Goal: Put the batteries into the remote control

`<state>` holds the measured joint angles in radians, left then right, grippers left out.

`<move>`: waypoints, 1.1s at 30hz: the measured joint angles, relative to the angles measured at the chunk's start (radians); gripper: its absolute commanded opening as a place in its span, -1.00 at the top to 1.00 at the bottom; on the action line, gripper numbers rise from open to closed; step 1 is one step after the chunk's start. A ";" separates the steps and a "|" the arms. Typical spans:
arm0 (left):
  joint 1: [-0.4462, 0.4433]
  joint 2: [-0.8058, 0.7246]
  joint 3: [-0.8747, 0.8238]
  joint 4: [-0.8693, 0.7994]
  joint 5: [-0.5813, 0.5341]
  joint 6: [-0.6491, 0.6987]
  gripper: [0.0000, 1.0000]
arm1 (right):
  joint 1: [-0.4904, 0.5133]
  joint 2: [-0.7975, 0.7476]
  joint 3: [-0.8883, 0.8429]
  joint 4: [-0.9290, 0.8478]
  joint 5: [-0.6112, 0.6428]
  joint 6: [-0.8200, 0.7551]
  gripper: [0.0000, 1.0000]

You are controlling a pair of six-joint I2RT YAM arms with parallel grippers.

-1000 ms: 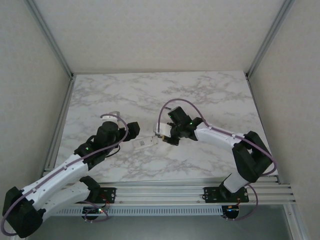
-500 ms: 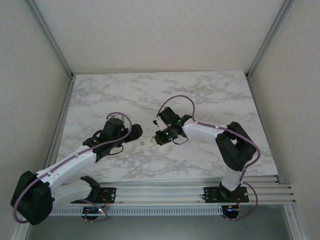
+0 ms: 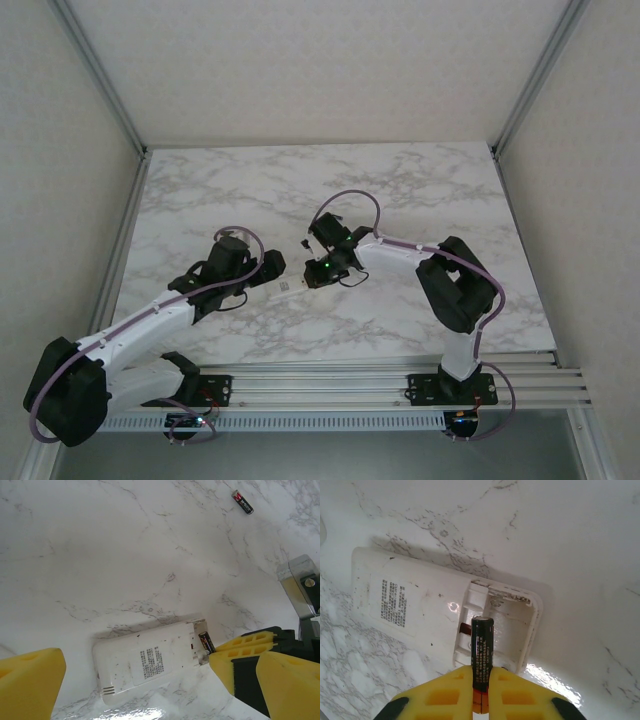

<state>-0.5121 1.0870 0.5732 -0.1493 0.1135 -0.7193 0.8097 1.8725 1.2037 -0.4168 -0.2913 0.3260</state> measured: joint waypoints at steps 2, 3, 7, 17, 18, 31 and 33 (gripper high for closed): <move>0.000 0.001 0.000 0.000 0.000 0.000 -0.97 | 0.002 0.002 0.000 0.000 0.000 0.003 0.70; 0.000 0.001 0.000 0.000 0.000 0.000 -0.97 | 0.003 0.003 0.000 0.000 0.000 0.003 0.69; 0.000 0.001 0.000 -0.001 -0.001 0.000 -0.98 | 0.006 0.011 0.000 -0.010 0.002 0.004 0.60; 0.001 0.001 0.000 -0.001 -0.002 0.000 -0.98 | 0.007 0.018 0.001 -0.015 0.002 0.006 0.63; 0.002 0.002 0.000 -0.001 -0.002 0.000 -0.98 | 0.007 0.018 0.001 -0.015 0.003 0.007 0.65; 0.003 0.130 -0.037 0.008 0.037 0.015 -0.71 | 0.007 0.026 0.019 -0.018 0.014 0.011 0.68; 0.003 0.159 -0.039 0.013 0.051 0.023 -0.62 | 0.007 0.030 0.028 -0.017 0.019 0.013 0.68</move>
<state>-0.5087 1.2465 0.5343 -0.1368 0.1650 -0.6968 0.8169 1.9026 1.2316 -0.4339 -0.2722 0.3386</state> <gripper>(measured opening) 0.845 0.162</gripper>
